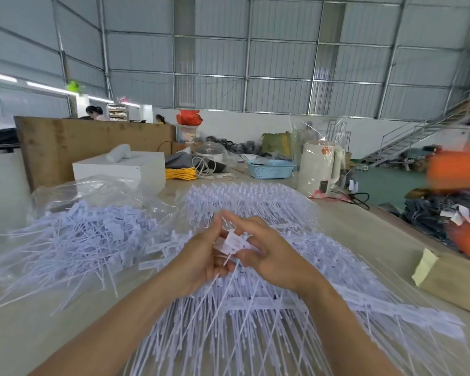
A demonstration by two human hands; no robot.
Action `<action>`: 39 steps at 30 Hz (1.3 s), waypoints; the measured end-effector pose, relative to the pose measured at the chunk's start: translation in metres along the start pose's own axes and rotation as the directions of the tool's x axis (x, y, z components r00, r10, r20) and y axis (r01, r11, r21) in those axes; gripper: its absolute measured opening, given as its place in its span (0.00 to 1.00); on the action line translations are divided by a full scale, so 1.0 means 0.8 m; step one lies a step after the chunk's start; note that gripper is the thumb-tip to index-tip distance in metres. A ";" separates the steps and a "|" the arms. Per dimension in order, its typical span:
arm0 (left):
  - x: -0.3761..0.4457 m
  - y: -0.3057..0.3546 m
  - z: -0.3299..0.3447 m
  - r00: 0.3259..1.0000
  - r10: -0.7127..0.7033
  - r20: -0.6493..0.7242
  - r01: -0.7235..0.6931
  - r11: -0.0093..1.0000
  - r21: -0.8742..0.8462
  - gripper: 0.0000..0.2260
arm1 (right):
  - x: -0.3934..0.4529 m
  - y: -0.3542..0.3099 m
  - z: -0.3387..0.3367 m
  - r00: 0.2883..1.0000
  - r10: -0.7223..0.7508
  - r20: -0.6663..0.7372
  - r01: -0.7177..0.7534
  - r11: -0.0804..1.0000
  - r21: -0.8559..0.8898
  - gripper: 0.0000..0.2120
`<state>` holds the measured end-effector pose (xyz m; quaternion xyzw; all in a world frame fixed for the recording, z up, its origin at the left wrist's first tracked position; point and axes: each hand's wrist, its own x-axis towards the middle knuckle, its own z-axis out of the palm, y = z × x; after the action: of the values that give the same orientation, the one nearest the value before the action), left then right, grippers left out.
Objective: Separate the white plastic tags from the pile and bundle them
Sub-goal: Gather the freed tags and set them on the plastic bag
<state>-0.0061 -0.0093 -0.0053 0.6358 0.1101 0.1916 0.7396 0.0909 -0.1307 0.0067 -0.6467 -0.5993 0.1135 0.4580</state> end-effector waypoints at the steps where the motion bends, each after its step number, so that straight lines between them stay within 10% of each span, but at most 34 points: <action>1: -0.001 0.000 0.002 1.000 0.005 0.020 -0.005 1.000 0.012 0.28 | 0.000 0.002 0.001 1.000 0.005 -0.008 -0.006 1.000 -0.029 0.32; 6: -0.006 -0.008 -0.003 0.986 0.167 0.002 -0.160 0.939 0.305 0.10 | 0.002 0.011 0.008 0.999 -0.002 -0.048 -0.002 0.996 -0.090 0.35; 11: -0.004 -0.012 -0.001 0.955 0.278 -0.101 -0.223 0.901 0.371 0.08 | 0.001 0.014 -0.006 0.988 0.138 -0.068 -0.151 0.955 -0.255 0.14; 16: -0.009 -0.013 0.009 0.994 0.095 -0.053 -0.085 0.981 0.172 0.09 | 0.001 0.014 -0.002 0.993 0.107 -0.048 -0.117 0.938 -0.326 0.19; 28: -0.016 -0.008 0.015 0.994 0.095 0.045 -0.104 0.948 0.302 0.12 | -0.005 0.004 -0.011 0.989 0.150 -0.004 -0.142 0.924 -0.354 0.13; 33: -0.016 -0.002 0.008 0.997 -0.010 0.078 -0.018 0.938 0.347 0.12 | -0.012 -0.009 -0.016 0.985 0.166 0.049 -0.078 0.678 -0.730 0.15; 39: -0.001 0.012 -0.014 0.989 0.050 -0.137 -0.055 0.998 -0.033 0.10 | -0.012 -0.036 -0.016 0.988 -0.151 -0.011 0.067 0.498 -0.864 0.05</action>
<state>-0.0125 0.0016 0.0019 0.6101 0.1400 0.2561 0.7366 0.0779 -0.1491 0.0311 -0.7537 -0.5958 -0.2559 0.1071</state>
